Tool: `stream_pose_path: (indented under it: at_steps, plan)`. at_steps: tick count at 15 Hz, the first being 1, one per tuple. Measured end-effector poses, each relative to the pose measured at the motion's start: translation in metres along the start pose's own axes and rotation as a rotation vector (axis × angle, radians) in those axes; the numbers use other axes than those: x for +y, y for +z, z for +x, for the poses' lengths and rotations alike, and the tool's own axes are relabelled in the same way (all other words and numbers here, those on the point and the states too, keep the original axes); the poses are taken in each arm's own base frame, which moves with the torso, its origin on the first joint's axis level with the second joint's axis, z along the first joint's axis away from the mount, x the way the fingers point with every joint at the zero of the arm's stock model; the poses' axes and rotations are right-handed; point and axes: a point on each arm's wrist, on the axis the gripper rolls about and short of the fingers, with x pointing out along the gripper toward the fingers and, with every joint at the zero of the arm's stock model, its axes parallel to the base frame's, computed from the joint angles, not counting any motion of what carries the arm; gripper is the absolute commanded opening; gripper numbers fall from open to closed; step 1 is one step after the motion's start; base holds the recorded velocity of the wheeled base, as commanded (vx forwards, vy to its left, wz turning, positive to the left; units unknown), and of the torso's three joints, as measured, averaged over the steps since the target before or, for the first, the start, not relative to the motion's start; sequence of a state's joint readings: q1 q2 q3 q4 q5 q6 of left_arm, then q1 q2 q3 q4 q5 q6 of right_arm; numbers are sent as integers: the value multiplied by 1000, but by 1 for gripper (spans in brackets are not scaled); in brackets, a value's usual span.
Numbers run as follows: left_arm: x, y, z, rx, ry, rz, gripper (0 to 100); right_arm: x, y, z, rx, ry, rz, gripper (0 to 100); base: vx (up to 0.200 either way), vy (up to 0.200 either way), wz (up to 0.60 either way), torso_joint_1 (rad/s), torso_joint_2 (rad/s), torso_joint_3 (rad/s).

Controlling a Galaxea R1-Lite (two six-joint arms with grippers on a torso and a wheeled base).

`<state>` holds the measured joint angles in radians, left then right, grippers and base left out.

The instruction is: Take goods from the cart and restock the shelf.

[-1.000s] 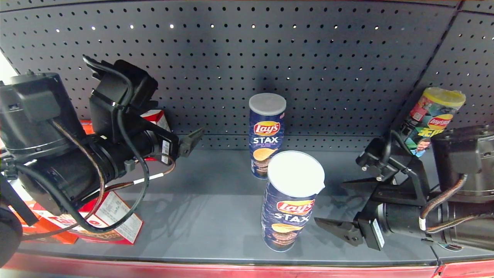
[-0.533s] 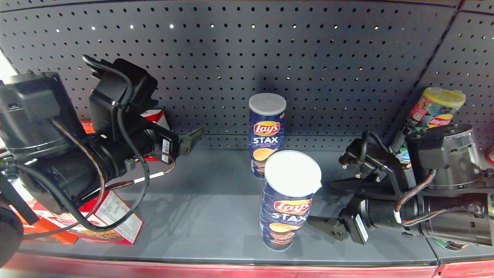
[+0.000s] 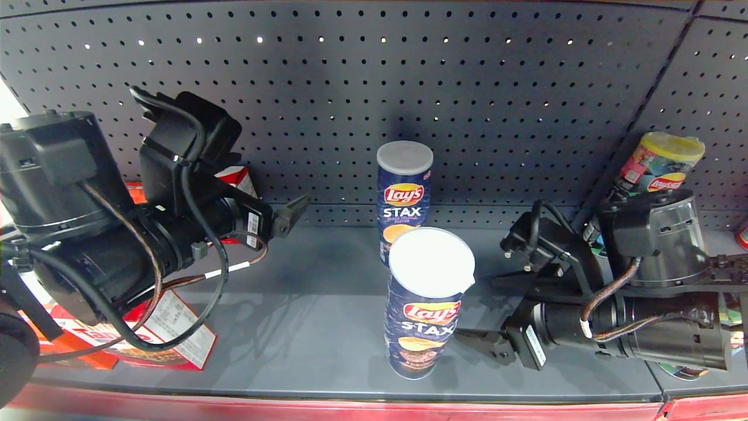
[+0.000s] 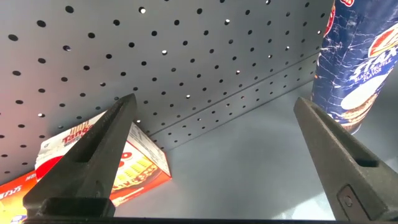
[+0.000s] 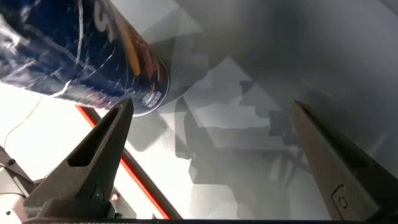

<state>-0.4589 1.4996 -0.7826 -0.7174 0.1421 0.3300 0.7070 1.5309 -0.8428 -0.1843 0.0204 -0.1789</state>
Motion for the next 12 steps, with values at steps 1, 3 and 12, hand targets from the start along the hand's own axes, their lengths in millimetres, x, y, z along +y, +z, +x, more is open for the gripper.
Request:
stream_pose_path:
  at_steps: [1,3,12]
  plan:
    - [0,0,0,-1,1,-1,100,1,1,1,-3,3,-2,100,0,0,0,0,0,0]
    - [0,0,0,0,0,0,100,3,2,4,-2,9,-5,100,0,0,0,0,0,0]
    - [0,-1,1,1,0,0,100,5,2,6,-9,15,-8,100,0,0,0,0,0,0]
